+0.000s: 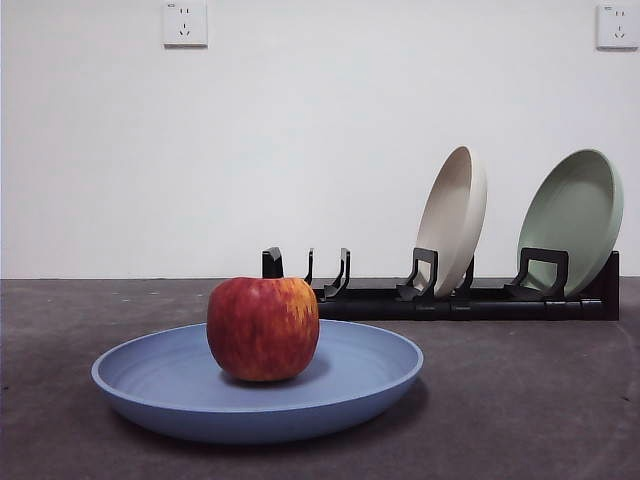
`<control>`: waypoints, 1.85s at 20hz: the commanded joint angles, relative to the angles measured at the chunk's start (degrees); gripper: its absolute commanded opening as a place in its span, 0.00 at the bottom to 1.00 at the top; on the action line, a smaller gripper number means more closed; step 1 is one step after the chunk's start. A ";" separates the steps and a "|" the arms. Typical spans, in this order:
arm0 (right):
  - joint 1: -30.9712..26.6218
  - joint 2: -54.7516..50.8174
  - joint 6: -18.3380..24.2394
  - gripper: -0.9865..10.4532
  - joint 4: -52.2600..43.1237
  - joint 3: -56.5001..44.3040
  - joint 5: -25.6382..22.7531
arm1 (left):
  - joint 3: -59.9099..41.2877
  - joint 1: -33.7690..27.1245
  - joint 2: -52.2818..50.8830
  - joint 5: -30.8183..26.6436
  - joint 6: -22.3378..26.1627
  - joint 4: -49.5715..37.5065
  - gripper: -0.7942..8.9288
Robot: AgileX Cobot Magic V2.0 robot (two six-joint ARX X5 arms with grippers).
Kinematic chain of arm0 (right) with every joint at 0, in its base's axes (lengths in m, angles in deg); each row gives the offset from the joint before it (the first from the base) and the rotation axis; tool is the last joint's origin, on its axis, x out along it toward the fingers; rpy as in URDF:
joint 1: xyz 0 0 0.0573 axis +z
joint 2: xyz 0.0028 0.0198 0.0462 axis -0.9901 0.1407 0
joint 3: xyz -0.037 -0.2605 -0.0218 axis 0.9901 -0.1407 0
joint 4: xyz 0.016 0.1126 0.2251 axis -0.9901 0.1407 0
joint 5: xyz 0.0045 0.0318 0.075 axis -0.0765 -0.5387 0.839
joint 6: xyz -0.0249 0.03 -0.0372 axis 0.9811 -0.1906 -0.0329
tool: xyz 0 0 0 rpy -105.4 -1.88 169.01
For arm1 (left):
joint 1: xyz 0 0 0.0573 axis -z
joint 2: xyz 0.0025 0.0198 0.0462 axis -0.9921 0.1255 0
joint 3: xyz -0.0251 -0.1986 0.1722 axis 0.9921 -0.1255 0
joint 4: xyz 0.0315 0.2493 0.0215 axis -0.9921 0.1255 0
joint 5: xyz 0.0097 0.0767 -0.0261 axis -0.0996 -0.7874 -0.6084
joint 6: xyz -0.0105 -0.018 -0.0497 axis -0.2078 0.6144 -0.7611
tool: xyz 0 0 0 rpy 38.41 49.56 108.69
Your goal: Take the blue plate from the plate rack,put the plate on the table,take the apple from the table,put the apple in the plate
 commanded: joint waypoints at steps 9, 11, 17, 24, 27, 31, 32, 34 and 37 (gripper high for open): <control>0.04 0.02 -0.28 0.09 1.20 0.17 -0.50 | -13.03 -26.43 -8.33 24.72 44.63 -48.74 0.08; 0.04 0.02 -0.28 0.09 1.20 0.17 -0.50 | -22.01 -31.34 -9.79 30.10 43.60 -62.12 0.08; 0.04 0.02 -0.28 0.09 1.20 0.17 -0.52 | -46.03 -40.52 -14.27 37.51 32.52 -85.29 0.08; 0.04 0.02 -0.28 0.09 1.20 0.17 -0.50 | -59.87 -50.82 -29.03 37.57 27.65 -84.00 0.08; 0.04 0.02 -0.28 0.09 1.20 0.17 -0.50 | -60.63 -51.78 -33.57 37.51 27.12 -74.88 0.08; 0.04 0.02 -0.28 0.09 1.20 0.17 -0.50 | -60.59 -51.78 -38.93 35.28 28.46 -66.16 0.08; 0.04 0.02 -0.28 0.09 1.20 0.17 -0.50 | -60.59 -51.80 -39.06 34.29 28.37 -66.36 0.08; 0.04 0.02 -0.28 0.09 1.20 0.17 -0.50 | -60.59 -51.78 -39.06 34.60 26.45 -66.47 0.08; 0.04 0.02 -0.31 0.09 1.20 0.17 -0.52 | -60.57 -51.78 -38.77 34.58 26.36 -66.45 0.08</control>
